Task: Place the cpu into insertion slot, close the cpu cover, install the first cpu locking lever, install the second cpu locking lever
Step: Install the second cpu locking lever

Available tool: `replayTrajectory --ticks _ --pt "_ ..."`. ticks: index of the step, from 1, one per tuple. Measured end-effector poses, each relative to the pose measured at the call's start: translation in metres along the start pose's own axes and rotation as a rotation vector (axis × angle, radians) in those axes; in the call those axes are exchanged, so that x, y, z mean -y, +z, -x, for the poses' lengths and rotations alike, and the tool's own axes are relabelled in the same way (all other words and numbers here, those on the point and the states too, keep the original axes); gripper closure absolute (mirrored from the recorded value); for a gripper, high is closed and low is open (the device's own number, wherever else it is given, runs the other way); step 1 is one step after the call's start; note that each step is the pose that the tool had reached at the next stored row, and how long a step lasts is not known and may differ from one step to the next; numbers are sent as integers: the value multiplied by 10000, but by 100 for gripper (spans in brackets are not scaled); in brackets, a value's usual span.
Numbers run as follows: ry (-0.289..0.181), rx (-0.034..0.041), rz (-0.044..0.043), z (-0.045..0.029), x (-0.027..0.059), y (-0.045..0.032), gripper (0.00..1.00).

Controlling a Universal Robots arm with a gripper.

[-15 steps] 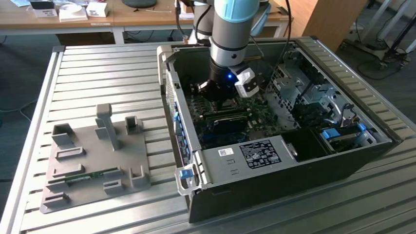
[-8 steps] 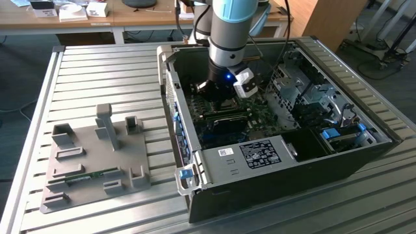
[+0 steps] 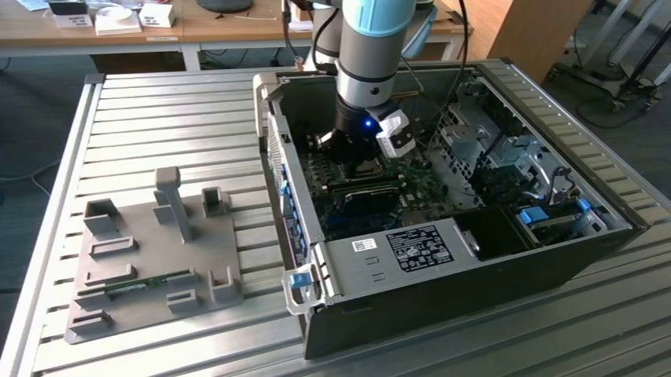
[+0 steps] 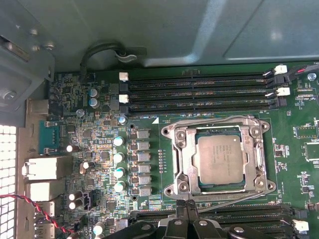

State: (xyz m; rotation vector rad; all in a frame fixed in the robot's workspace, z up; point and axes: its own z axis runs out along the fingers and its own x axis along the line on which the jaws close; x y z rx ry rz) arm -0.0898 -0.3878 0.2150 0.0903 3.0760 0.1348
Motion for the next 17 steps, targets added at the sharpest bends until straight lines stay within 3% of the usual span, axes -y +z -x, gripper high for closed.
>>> replayTrajectory --ticks 10,17 --pt "-2 25 3 -24 3 14 89" --pt "-3 36 1 -40 11 90 89"
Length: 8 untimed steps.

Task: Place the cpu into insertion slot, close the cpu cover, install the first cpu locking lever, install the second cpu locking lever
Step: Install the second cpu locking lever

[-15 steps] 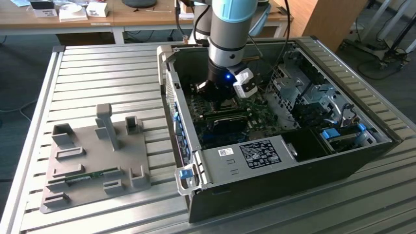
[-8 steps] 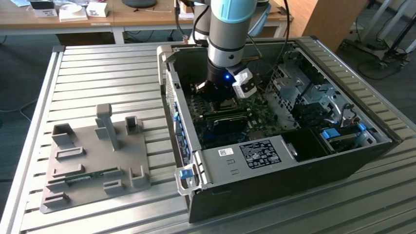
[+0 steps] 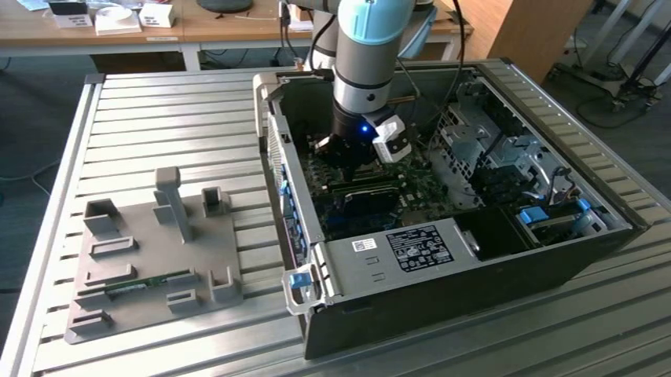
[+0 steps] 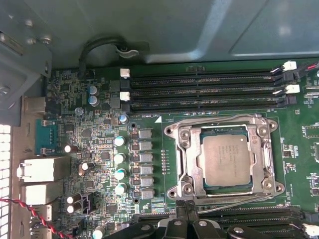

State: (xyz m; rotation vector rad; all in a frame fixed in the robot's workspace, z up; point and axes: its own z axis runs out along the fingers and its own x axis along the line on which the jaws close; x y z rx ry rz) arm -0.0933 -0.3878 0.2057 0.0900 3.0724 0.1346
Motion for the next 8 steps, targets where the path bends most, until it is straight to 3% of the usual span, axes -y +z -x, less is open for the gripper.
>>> replayTrajectory --ticks 8 --pt "0 1 3 -4 -1 2 89"
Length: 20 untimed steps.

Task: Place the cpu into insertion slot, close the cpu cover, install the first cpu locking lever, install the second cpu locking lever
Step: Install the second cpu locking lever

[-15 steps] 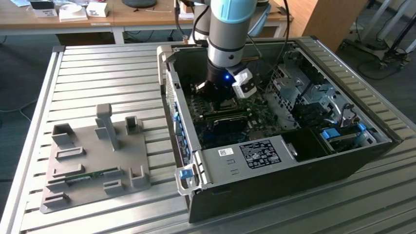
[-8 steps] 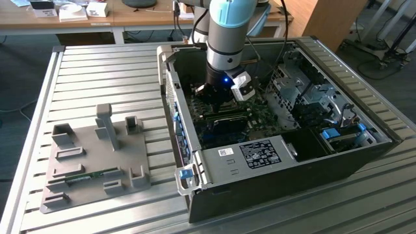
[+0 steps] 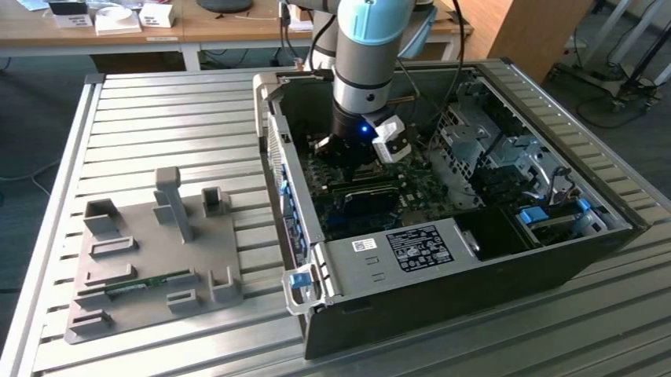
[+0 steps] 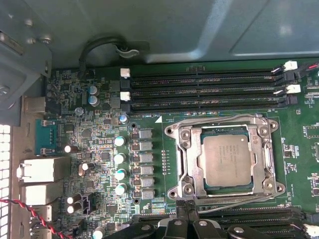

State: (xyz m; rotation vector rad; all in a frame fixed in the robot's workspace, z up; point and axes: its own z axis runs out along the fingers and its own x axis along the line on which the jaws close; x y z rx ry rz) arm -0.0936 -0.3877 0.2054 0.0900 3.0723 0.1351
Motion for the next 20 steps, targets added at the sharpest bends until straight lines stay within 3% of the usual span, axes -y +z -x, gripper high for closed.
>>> replayTrajectory --ticks 20 --pt "2 -1 26 -38 -15 16 89"
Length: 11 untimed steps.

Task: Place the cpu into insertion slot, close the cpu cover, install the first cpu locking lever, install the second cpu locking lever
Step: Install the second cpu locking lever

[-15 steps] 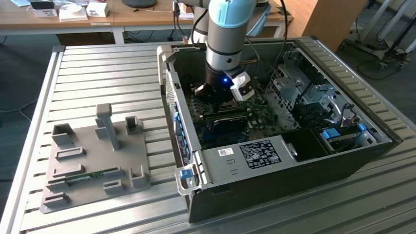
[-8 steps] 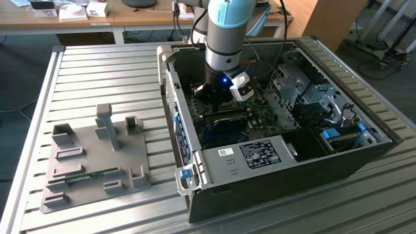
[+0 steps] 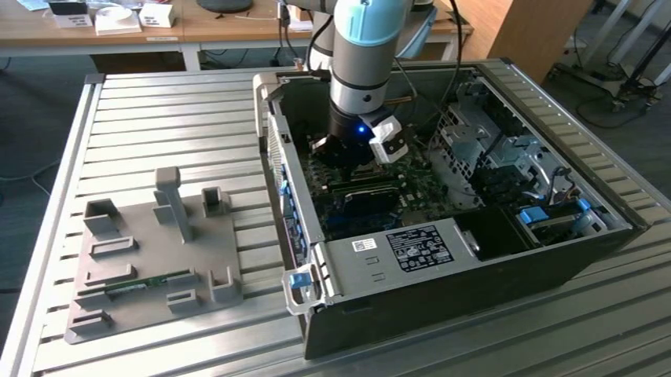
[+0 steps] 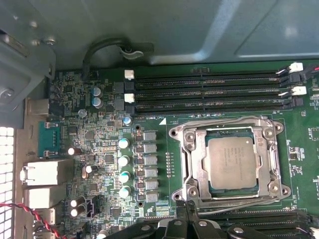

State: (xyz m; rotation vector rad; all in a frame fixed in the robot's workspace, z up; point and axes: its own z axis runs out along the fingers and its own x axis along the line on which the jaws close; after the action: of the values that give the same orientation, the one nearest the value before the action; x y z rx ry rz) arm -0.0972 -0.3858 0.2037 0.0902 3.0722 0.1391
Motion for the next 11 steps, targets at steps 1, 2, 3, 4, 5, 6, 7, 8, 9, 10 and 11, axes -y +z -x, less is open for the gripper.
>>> replayTrajectory --ticks 1,2,3,4,5,6,7,8,9,10,11 --pt "0 0 0 0 -3 1 89" --pt "-1 -1 -1 0 -6 1 89" --pt "0 -1 -1 -1 -9 2 89" --pt "0 -1 -1 -1 -13 2 89" --pt "0 -1 -1 -1 -17 3 89" --pt "0 -1 -1 -2 -21 4 89" --pt "0 0 -1 -2 -24 5 89" --pt "-1 0 1 -2 -26 7 89" --pt "-2 -1 -1 -3 -26 8 89" --pt "-1 -1 -1 -4 -26 9 89" --pt "0 0 2 -8 -26 12 89"
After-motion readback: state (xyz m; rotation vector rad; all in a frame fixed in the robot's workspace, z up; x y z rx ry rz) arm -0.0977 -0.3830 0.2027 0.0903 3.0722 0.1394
